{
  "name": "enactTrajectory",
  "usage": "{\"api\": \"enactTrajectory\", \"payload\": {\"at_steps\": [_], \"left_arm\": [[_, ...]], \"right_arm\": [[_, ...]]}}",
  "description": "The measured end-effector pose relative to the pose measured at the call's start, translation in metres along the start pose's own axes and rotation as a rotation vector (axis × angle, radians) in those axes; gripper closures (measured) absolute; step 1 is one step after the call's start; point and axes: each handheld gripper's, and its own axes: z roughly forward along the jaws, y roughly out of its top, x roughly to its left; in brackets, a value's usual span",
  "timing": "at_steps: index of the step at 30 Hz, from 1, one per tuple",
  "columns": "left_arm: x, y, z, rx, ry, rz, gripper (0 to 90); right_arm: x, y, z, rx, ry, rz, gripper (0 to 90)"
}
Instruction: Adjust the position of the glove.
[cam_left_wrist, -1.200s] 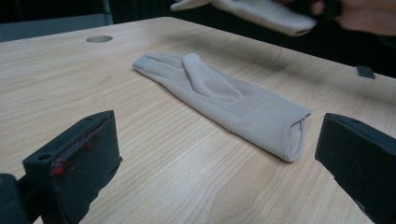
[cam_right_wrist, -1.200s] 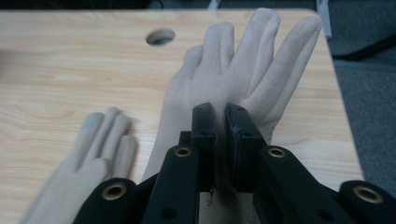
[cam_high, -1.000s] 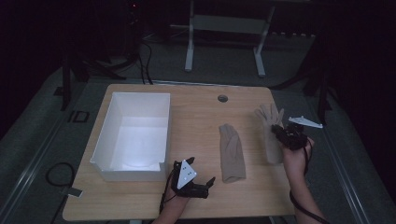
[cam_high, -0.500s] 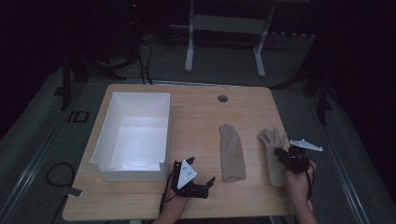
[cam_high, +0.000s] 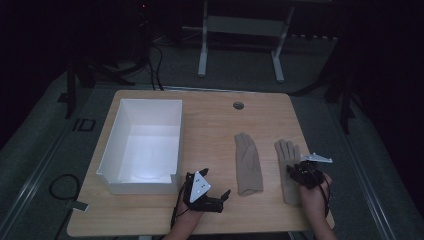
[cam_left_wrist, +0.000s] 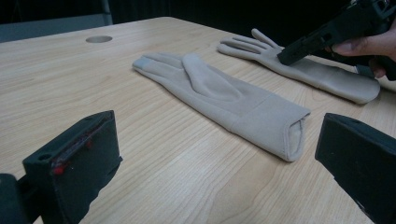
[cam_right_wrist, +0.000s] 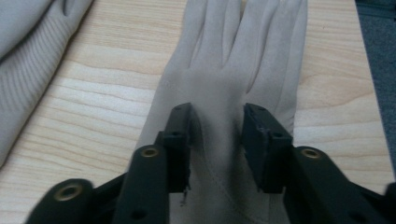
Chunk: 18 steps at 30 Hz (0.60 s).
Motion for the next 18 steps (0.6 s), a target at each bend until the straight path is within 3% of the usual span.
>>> {"api": "enactTrajectory", "payload": {"at_steps": [2,5,7,8,10,12,18], "left_arm": [[0.0,0.0,0.0,0.0,0.0,0.0,0.1],[0.0,0.0,0.0,0.0,0.0,0.0,0.1],[0.0,0.0,0.0,0.0,0.001,0.0,0.1],[0.0,0.0,0.0,0.0,0.001,-0.001,0.1],[0.0,0.0,0.0,0.0,0.001,-0.002,0.1],[0.0,0.0,0.0,0.0,0.0,-0.002,0.1],[0.0,0.0,0.0,0.0,0.0,-0.003,0.1]], "right_arm": [[-0.002,0.003,-0.002,-0.002,0.017,-0.025,55.7],[-0.006,0.008,-0.011,-0.031,0.034,-0.096,56.1],[-0.012,0.01,-0.015,-0.039,0.094,-0.15,54.8],[-0.015,0.01,-0.016,-0.042,0.1,-0.173,55.4],[-0.021,0.008,-0.016,-0.019,0.166,-0.19,55.2],[-0.025,0.004,-0.016,0.002,0.167,-0.22,54.8],[-0.029,-0.007,-0.014,-0.021,0.174,-0.209,52.7]]}}
